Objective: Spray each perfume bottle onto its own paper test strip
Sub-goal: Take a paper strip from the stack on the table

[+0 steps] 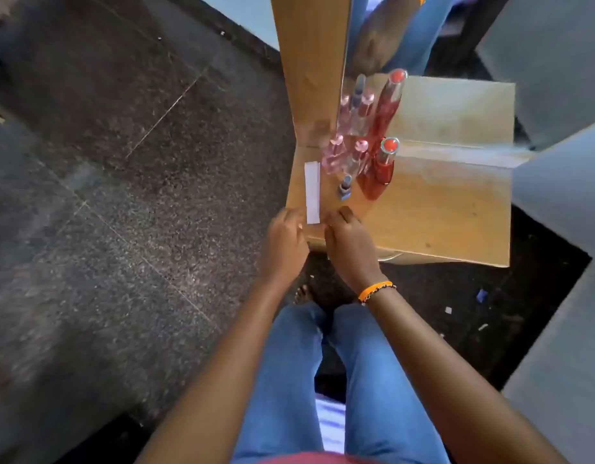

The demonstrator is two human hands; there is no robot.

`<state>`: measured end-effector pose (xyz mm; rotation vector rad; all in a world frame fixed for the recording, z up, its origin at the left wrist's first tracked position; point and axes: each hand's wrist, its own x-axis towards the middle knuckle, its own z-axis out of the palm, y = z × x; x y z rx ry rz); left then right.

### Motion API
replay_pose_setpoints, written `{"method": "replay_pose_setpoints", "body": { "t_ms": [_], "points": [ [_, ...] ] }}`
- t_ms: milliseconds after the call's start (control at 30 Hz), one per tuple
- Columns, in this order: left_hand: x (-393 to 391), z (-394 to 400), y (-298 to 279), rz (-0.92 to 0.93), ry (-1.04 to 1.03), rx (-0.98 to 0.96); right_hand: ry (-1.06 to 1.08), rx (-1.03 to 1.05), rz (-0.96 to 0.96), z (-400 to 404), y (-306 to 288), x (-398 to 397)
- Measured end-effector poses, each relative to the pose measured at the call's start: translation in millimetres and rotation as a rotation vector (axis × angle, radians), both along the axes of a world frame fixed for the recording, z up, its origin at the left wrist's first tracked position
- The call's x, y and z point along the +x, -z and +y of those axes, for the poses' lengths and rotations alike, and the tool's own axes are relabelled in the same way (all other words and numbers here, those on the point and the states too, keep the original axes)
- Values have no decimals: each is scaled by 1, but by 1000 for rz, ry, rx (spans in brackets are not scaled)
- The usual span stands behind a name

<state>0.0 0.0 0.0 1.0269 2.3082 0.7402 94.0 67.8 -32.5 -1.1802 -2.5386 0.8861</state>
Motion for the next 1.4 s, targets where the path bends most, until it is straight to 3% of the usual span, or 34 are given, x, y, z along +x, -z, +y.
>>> {"method": "replay_pose_setpoints", "body": {
  "t_ms": [200, 500, 700, 933, 1400],
  "points": [
    [-24, 12, 44, 83, 56, 72, 170, 83, 66, 2, 21, -33],
    [-15, 8, 78, 244, -17, 264, 390, -214, 316, 9, 29, -41],
    [-12, 7, 89, 318, -35, 364, 457, -185, 470, 10, 40, -38],
    [-14, 5, 93, 334, -16, 389, 546, -204, 437, 8, 36, -40],
    [-4, 2, 87, 432, -7, 354, 486, -109, 435, 5, 33, -38]
  ]
}}
